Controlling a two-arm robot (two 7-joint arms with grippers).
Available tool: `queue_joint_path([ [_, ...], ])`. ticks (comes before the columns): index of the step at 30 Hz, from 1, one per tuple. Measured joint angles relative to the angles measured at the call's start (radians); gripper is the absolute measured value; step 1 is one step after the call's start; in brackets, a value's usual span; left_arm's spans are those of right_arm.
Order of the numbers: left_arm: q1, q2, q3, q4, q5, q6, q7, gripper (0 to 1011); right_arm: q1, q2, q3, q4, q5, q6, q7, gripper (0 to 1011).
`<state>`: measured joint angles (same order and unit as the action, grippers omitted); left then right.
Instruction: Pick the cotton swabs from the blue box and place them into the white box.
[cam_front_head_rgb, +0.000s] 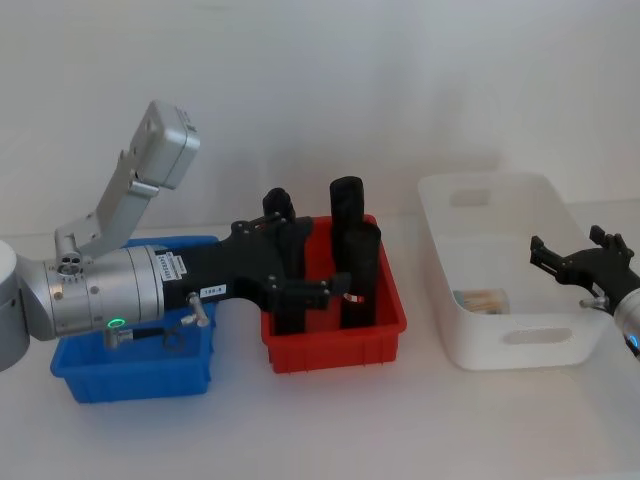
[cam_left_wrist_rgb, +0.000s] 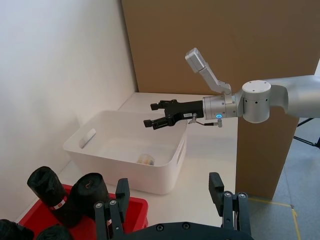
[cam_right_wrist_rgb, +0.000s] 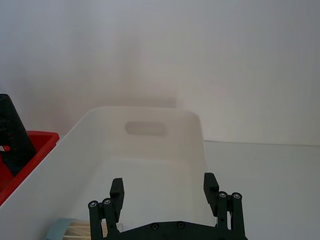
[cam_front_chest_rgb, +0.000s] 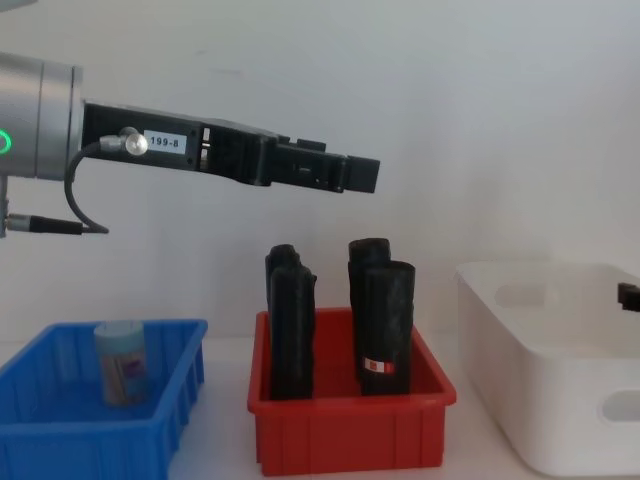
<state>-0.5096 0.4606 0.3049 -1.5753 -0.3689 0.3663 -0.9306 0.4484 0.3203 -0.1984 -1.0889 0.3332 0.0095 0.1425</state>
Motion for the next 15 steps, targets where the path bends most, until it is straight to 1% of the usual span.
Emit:
queue_joint_path([
  [8, 0.0, 0.0, 0.0, 0.0, 0.0, 0.0, 0.0, 1004, 0.001, -0.002, 0.0, -0.006, 0.007, -0.046, 0.034, 1002],
  [15, 0.0, 0.0, 0.0, 0.0, 0.0, 0.0, 0.0, 1004, -0.008, 0.0, 0.002, -0.032, 0.012, -0.077, 0.05, 1002],
])
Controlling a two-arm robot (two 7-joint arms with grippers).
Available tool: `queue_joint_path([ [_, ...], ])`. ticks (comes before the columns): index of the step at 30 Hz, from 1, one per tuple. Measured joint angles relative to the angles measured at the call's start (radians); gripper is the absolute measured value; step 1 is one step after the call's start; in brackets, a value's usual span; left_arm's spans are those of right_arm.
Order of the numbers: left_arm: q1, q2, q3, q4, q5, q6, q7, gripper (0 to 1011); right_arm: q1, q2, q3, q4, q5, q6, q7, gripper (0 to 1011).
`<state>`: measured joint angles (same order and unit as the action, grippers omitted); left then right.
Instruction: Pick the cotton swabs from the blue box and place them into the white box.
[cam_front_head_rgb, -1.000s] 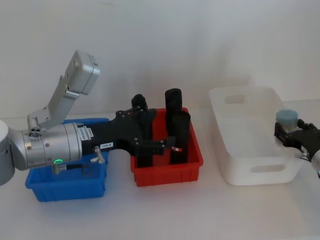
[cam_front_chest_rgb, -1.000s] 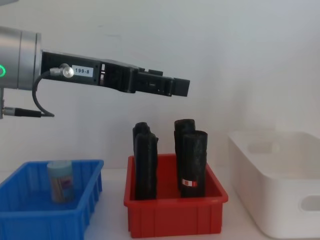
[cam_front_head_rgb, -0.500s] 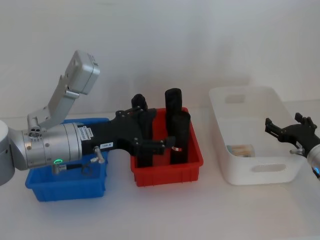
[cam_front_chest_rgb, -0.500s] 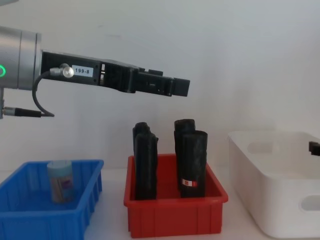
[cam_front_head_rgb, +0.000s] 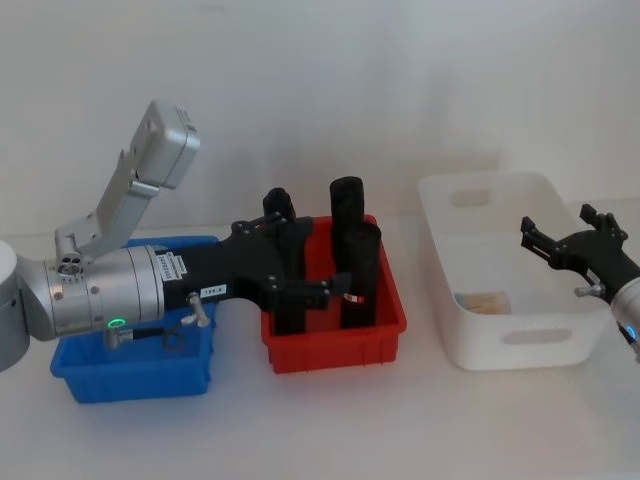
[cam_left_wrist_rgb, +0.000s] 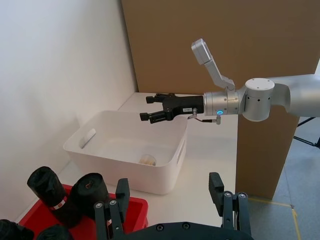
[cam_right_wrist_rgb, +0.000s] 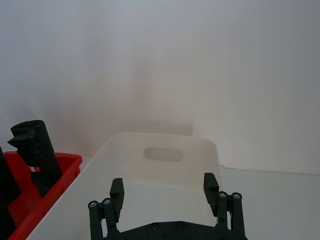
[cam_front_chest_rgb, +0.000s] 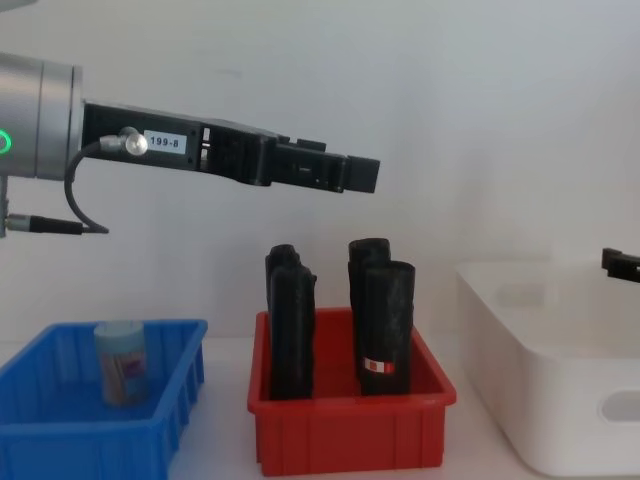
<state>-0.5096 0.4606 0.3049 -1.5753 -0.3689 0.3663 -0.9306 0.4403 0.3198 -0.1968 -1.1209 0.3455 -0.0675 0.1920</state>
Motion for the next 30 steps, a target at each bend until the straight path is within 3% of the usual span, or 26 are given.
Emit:
queue_joint_path([
  [18, 0.0, 0.0, 0.0, 0.0, 0.0, -0.001, 0.004, 1004, -0.021, 0.004, 0.003, -0.042, 0.005, -0.029, 0.013, 1001],
  [26, 0.017, -0.005, 0.01, -0.002, 0.009, -0.021, 0.057, 1004, -0.06, 0.006, 0.0, -0.096, 0.0, -0.017, 0.0, 1002],
  [30, 0.034, -0.01, 0.019, -0.005, 0.02, -0.044, 0.113, 1004, -0.101, 0.007, -0.003, -0.154, -0.006, -0.005, -0.012, 1001],
])
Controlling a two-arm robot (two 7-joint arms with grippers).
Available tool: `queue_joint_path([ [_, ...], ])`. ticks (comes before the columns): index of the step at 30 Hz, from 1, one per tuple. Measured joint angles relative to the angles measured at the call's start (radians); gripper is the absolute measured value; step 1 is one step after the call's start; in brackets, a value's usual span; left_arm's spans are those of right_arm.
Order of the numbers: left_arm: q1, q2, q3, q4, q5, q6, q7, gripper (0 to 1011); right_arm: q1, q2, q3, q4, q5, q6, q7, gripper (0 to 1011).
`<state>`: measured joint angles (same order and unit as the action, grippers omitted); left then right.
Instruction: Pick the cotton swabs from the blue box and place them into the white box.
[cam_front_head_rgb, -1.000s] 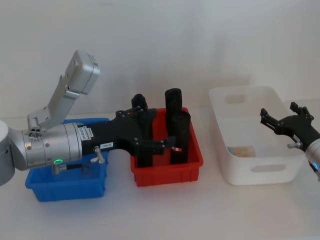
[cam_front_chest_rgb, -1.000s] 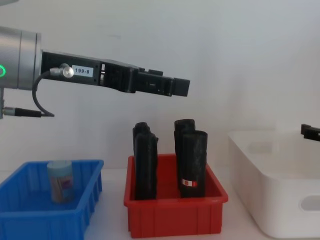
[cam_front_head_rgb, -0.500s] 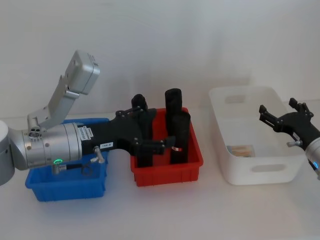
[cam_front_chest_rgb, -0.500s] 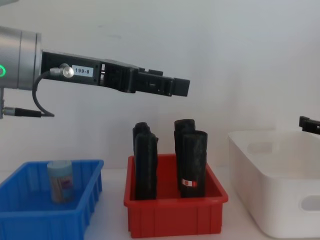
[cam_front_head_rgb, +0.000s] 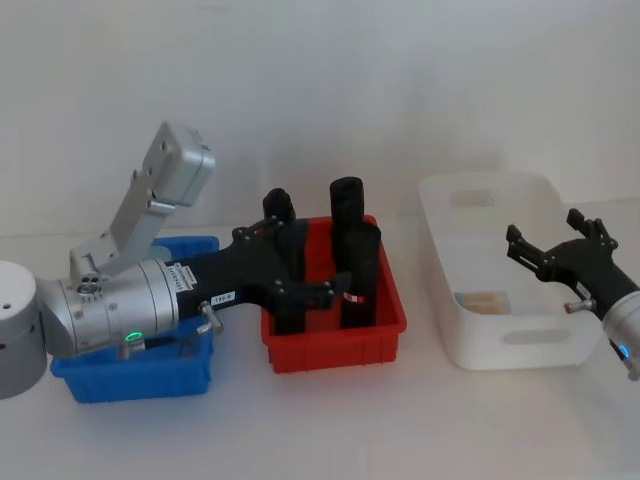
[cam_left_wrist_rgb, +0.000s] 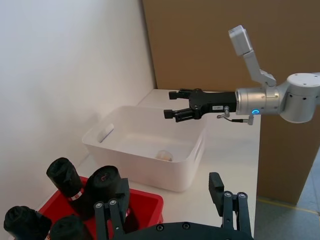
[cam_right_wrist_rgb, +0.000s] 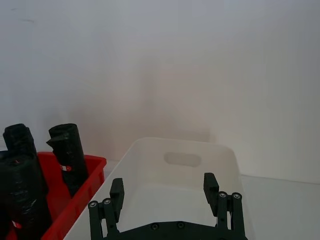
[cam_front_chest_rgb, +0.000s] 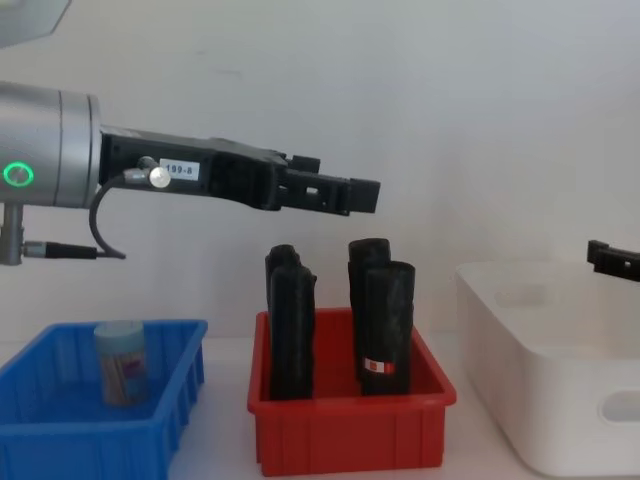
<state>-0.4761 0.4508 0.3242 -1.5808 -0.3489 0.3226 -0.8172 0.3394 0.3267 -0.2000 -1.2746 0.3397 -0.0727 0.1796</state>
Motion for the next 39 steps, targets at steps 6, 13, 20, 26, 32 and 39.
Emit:
queue_joint_path([
  [6, 0.024, -0.007, 0.013, -0.005, 0.015, -0.03, 0.08, 1004, -0.057, 0.002, -0.004, -0.08, -0.009, 0.018, -0.019, 1001],
  [13, 0.05, -0.014, 0.028, -0.01, 0.032, -0.065, 0.17, 1004, -0.122, 0.004, -0.009, -0.17, -0.019, 0.037, -0.04, 1002],
  [20, 0.077, -0.022, 0.042, -0.015, 0.048, -0.099, 0.259, 1004, -0.187, 0.006, -0.013, -0.261, -0.028, 0.057, -0.061, 1002],
  [26, 0.101, -0.029, 0.055, -0.019, 0.063, -0.13, 0.34, 1004, -0.245, 0.008, -0.018, -0.342, -0.036, 0.075, -0.078, 1001],
  [32, 0.124, -0.036, 0.068, -0.024, 0.078, -0.161, 0.419, 1004, -0.301, 0.01, -0.022, -0.419, -0.044, 0.092, -0.097, 1001],
  [39, 0.151, -0.044, 0.083, -0.029, 0.095, -0.194, 0.507, 1004, -0.344, 0.011, -0.025, -0.479, -0.05, 0.105, -0.11, 1002],
])
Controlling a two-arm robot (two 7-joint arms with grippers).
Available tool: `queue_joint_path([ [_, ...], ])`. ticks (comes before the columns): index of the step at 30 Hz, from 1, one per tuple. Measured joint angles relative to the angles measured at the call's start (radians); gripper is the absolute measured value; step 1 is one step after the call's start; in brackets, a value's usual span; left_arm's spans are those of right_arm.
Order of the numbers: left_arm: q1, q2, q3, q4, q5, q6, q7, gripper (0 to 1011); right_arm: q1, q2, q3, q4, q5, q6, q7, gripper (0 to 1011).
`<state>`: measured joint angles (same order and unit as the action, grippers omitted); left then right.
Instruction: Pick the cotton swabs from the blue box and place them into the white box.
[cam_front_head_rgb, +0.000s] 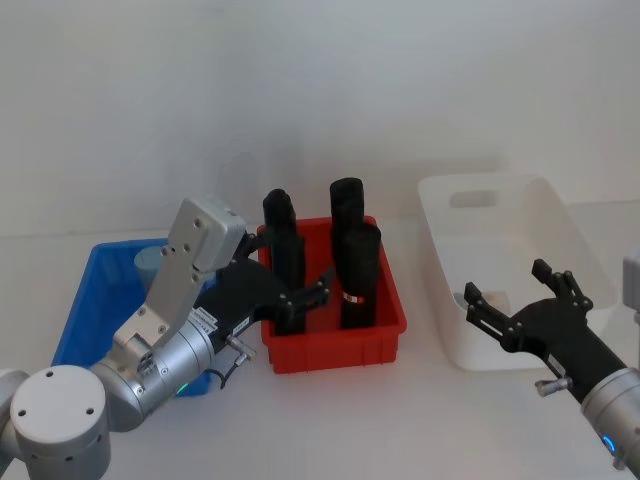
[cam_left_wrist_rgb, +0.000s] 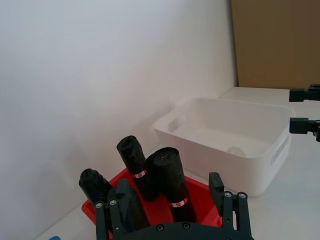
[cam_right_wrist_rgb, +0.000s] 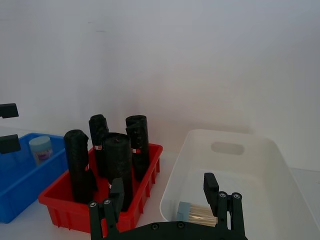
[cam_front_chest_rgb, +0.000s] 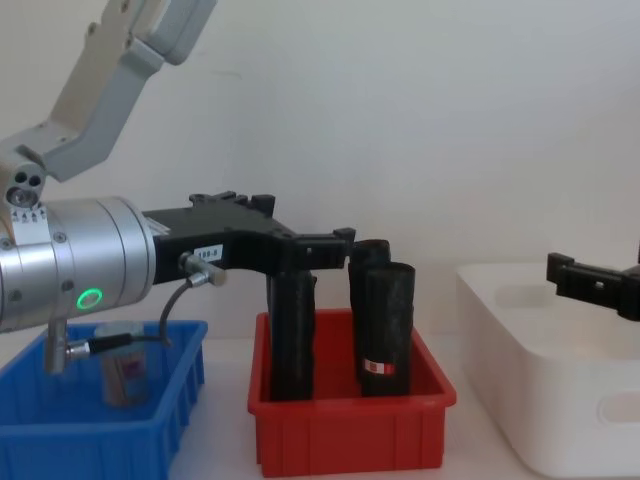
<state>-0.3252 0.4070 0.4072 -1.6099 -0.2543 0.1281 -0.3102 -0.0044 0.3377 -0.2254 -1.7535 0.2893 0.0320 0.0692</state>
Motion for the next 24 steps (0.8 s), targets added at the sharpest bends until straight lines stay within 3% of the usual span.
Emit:
queue_joint_path([
  [14, 0.056, -0.016, 0.03, -0.011, 0.035, -0.072, 0.189, 1004, -0.01, 0.0, -0.001, -0.013, -0.002, 0.003, -0.003, 1001],
  [24, 0.085, -0.024, 0.046, -0.016, 0.053, -0.109, 0.285, 1004, -0.01, 0.0, 0.0, -0.013, -0.002, 0.002, -0.003, 1002],
])
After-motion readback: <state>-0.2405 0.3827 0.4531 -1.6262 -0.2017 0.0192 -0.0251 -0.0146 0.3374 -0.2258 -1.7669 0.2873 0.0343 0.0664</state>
